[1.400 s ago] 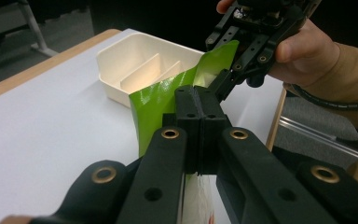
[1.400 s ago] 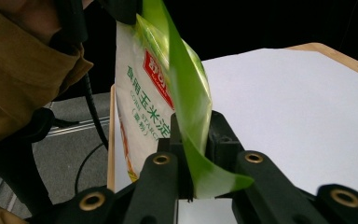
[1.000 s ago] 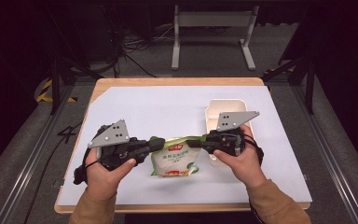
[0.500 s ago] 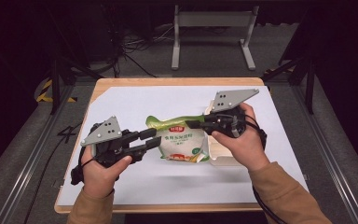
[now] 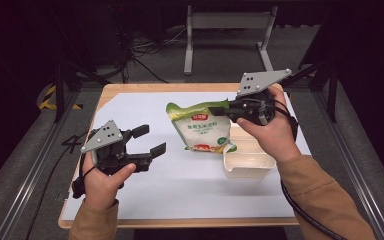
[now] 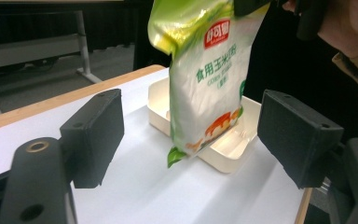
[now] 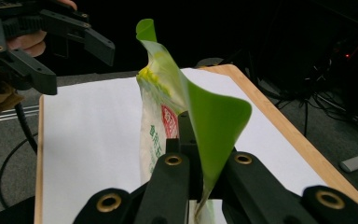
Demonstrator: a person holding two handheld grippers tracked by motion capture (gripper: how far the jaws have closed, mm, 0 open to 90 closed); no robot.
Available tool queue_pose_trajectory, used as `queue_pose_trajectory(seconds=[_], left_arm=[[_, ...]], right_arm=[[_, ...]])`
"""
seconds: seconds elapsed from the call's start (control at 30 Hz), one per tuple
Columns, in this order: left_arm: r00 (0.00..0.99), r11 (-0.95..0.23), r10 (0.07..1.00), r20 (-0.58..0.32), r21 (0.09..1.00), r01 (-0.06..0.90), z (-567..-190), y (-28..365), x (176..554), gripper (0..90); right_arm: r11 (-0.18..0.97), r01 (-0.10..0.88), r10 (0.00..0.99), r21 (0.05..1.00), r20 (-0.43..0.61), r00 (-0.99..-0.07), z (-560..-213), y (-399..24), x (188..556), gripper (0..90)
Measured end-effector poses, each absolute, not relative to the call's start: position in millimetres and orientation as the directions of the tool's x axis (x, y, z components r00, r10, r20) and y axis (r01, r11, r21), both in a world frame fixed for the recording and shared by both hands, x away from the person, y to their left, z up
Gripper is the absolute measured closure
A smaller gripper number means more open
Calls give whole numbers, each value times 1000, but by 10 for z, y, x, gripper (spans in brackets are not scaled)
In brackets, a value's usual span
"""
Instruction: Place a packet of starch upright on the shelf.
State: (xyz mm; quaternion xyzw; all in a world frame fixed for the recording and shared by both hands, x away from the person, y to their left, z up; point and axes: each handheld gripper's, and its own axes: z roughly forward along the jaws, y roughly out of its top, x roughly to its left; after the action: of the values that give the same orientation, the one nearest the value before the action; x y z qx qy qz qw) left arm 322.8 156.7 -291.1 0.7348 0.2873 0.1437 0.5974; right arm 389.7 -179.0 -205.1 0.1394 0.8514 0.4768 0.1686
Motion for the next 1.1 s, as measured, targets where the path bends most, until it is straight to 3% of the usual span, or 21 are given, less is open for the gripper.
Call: queue_pose_trajectory(seconds=[0.63,1.1], left_arm=[[759,-144,628,-170,933,329,-3015,1623,3314,191],[747,-150,640,-179,925,350,-3052,1653,3314,188]], right_arm=[[512,107,495,852,-190,-848,-1993,-2224,4237,890],[546,63,487,836,-255,-836,-2005,-2432,4444,888]])
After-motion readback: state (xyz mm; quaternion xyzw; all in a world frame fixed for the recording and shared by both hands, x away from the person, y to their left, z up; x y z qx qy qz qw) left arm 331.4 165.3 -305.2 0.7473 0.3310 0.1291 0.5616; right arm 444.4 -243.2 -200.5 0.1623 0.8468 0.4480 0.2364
